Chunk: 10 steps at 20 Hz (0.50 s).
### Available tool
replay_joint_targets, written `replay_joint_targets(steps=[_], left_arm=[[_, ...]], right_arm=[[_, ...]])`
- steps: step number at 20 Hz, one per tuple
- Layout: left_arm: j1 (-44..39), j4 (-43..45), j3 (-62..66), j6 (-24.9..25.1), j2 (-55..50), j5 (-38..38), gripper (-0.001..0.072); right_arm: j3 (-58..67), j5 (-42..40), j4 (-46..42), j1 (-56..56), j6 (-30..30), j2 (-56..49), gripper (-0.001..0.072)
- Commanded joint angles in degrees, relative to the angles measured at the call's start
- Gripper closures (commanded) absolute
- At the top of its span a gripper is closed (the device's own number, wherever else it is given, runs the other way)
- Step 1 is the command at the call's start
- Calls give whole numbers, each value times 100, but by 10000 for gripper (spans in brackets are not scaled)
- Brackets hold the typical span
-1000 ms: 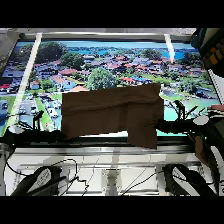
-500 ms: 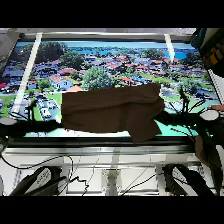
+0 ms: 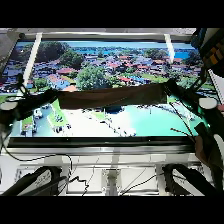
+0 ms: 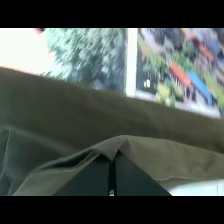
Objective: Fold the clothes and pants, and hang the long-sleeved shirts on hangers.
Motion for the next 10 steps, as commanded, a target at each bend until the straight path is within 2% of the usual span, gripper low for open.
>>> replay_joint_targets(steps=[1, 3, 8, 9, 10], left_arm=[[-986, -942, 114, 0, -750, 2085, 695], [-1191, -992, 337, 0, -1163, 2426, 695], [-1187, -994, 726, -2, -1698, 2424, 695], [-1178, -992, 726, 0, -1698, 2400, 624], [-1180, -992, 726, -2, -1685, 2396, 394]], right_arm=[[166, -1375, 107, 236, 901, -964, 696], [507, -1445, 107, 234, 1099, -1451, 695], [1460, -1440, 85, 236, 1093, -2398, 694], [1508, -1405, 74, 236, 1071, -2457, 658], [1508, -1353, 28, 234, 1058, -2459, 486]])
